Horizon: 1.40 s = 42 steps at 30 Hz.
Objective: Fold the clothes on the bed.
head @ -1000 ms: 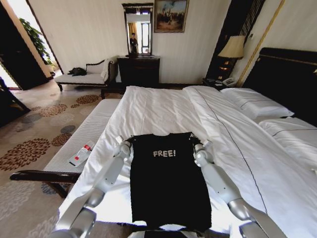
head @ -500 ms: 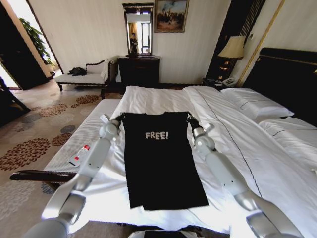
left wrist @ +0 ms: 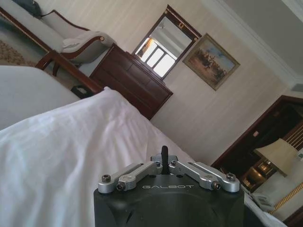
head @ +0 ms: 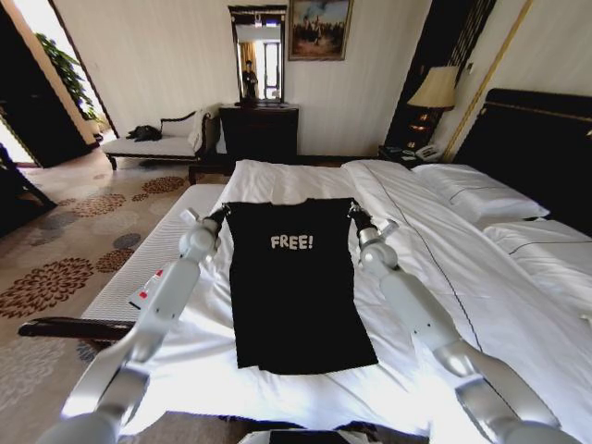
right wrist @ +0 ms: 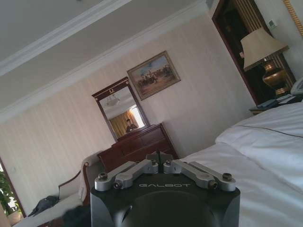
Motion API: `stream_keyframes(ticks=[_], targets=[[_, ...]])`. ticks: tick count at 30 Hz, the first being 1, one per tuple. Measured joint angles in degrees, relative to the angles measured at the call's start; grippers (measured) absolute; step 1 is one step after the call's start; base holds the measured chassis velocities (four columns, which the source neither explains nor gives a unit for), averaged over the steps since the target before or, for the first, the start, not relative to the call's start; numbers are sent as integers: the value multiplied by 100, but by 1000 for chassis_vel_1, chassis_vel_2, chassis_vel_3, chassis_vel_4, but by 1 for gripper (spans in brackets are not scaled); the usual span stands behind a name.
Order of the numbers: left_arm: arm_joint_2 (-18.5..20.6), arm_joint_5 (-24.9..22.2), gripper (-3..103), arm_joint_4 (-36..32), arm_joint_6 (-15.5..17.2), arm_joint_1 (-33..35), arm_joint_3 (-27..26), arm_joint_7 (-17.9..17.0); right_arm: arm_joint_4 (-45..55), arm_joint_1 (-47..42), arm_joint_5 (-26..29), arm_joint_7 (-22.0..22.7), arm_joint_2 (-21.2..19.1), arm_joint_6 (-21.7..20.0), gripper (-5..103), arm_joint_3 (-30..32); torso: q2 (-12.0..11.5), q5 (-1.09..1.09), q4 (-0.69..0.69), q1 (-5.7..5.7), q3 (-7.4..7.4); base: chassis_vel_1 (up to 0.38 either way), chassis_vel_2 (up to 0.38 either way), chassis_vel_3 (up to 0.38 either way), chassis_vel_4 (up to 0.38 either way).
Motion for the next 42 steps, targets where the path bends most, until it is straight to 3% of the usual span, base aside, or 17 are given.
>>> stream_keyframes(ticks=[8, 10, 19, 28, 32, 42], targets=[[356, -116, 0, -1476, 34, 1506, -527, -208, 1143, -1154, -16, 374, -305, -90, 0, 377, 1, -2, 0, -1, -1, 0, 0, 0, 0], [412, -78, 0, -2517, 73, 2651, -846, -338, 1858, -2112, -116, 815, -285, -225, 0, 660, 1, 0, -1, -1, -1, 0, 0, 0, 0], [407, 194, 0, -3623, 140, 4392, -1321, -428, 2764, -3351, -117, 1263, -209, -458, 0, 1237, 1, -1, 1, -1, -1, 0, 0, 0, 0], [290, 574, 0, -3955, 211, 5441, -1723, -485, 3176, -4505, -344, 1428, 79, -513, 0, 1478, 1, 0, 0, 0, -1, 0, 0, 0, 0], [154, 854, 0, -4046, 100, 5907, -1886, -344, 3362, -4946, -445, 1476, 195, -481, 0, 1611, 1, -1, 0, 1, 0, 0, 0, 0, 0], [-35, 1343, 0, -3968, -77, 6079, -1773, -194, 3208, -5345, -786, 1490, 493, -273, 0, 1658, 0, -1, 0, 1, 0, 0, 0, 0, 0]])
